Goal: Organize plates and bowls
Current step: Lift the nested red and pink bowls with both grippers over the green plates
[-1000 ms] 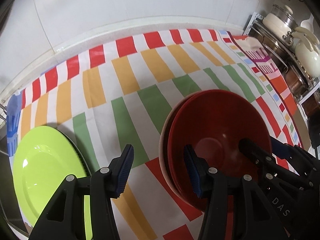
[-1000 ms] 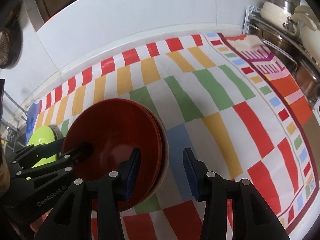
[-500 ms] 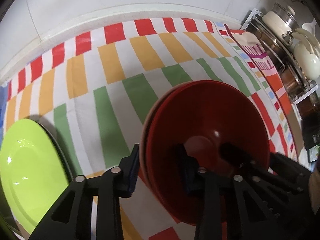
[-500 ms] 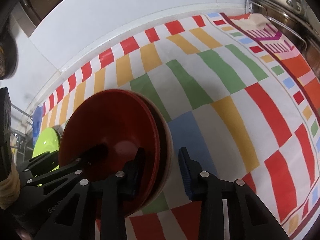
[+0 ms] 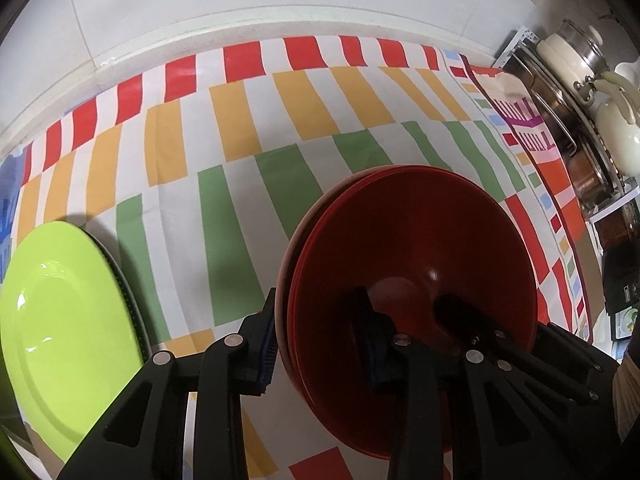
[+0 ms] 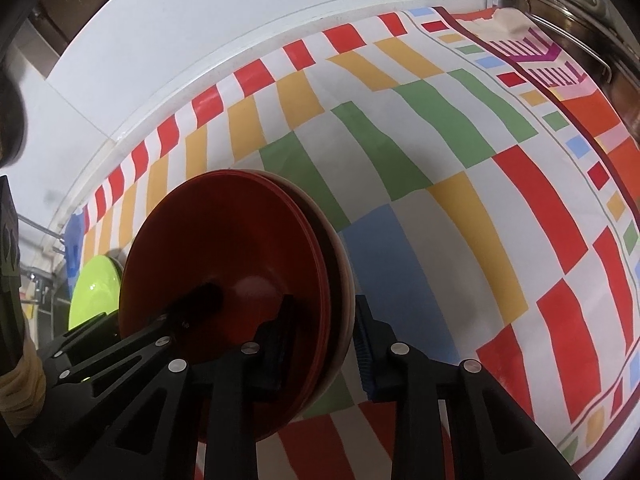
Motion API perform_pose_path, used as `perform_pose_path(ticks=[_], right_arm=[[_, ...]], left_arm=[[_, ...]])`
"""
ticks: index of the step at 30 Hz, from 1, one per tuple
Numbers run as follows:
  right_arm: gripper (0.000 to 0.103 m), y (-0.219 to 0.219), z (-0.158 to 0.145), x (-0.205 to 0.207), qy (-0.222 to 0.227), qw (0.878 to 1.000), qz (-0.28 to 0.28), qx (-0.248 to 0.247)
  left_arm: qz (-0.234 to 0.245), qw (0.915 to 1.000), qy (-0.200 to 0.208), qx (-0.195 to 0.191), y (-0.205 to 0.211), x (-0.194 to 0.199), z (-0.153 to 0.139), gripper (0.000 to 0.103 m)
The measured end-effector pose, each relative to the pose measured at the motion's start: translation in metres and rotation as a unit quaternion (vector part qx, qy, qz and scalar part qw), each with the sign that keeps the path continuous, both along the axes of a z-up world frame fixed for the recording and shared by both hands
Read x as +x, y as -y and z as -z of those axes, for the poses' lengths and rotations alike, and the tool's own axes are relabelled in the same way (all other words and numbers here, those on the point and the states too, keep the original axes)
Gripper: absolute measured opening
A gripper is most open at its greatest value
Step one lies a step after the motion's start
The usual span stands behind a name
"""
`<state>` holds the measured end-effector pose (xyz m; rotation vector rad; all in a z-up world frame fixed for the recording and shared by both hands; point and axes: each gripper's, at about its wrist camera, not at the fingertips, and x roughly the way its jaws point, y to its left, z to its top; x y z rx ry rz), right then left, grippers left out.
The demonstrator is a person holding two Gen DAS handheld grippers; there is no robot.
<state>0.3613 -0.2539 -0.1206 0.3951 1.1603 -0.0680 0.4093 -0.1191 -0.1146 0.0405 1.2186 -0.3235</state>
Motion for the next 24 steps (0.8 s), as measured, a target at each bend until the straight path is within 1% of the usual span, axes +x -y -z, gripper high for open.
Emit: perform_pose_path(ticks=[6, 11, 17, 24], right_arm=[[0.028, -0.009, -0.012, -0.002, 0.01, 1.0, -0.011, -0.006], [0.028, -0.026, -0.026, -0.004, 0.029, 0.999, -0.029, -0.011], [0.028, -0.053, -0.042, -0.007, 0.052, 0.997, -0.057, -0.016], [0.028, -0.086, -0.052, -0.006, 0.065, 0.993, -0.092, -0.017]], left_arm=[[-0.011, 0.9998, 0.017, -0.008, -0.015, -0.005, -0.015, 0.034], [-0.029, 0.9987, 0.039, -0.011, -0.036, -0.013, -0.031, 0.034], [-0.053, 0.9969, 0.057, -0.014, -0.067, -0.023, -0.044, 0.034], [-0.086, 0.9938, 0.069, -0.014, -0.104, -0.032, -0.053, 0.034]])
